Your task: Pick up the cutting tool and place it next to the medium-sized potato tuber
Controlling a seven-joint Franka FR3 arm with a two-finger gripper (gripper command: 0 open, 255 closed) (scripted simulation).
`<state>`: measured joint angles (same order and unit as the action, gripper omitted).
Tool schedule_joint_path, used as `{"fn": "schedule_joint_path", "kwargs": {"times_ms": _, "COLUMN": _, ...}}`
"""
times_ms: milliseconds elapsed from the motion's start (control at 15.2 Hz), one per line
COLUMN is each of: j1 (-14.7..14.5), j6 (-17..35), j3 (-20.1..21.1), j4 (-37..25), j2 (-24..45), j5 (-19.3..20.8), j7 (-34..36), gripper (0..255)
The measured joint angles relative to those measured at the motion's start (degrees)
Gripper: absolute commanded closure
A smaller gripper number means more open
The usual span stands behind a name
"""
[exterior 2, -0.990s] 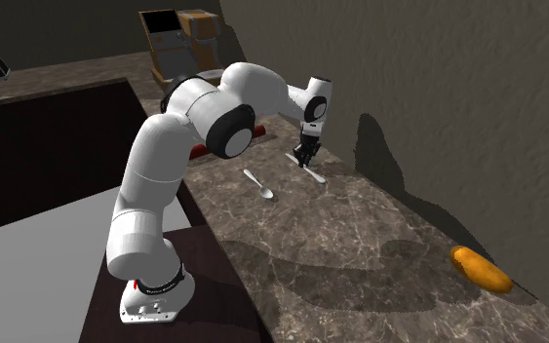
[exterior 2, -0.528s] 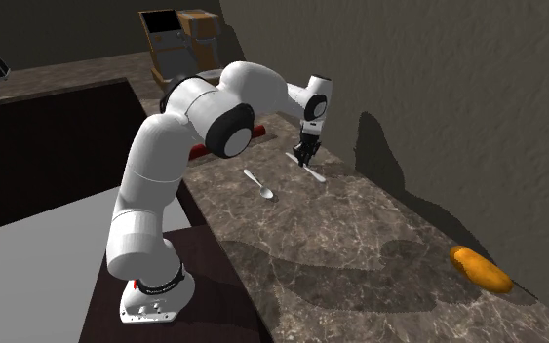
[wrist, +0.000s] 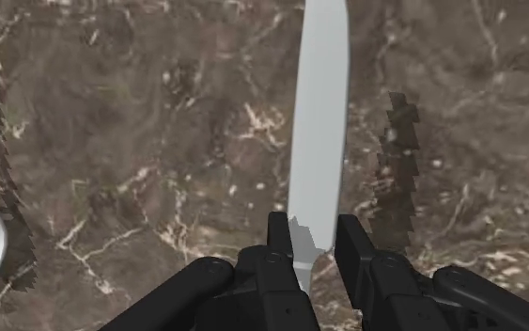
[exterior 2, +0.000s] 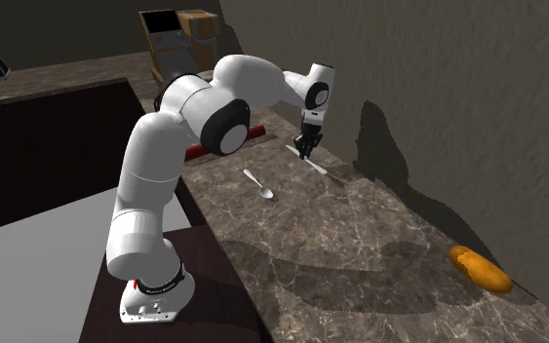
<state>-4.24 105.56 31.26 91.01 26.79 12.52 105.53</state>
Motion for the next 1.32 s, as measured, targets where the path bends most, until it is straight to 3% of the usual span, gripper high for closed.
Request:
{"fn": "schedule_joint_path", "kwargs": {"times_ms": 1122, "j1": -0.4, "j6": -11.7, "j3": 1.0, "j4": -9.3, "j2": -2.8, "j5": -1.7, "j7": -0.9, "gripper": 255}}
{"fn": "schedule_joint_path", "kwargs": {"times_ms": 1320, "j1": 1.6, "j6": -12.2, "j3": 0.4, "j4": -9.0, "j2": -3.9, "j5": -2.1, "j7": -3.4, "gripper": 255}}
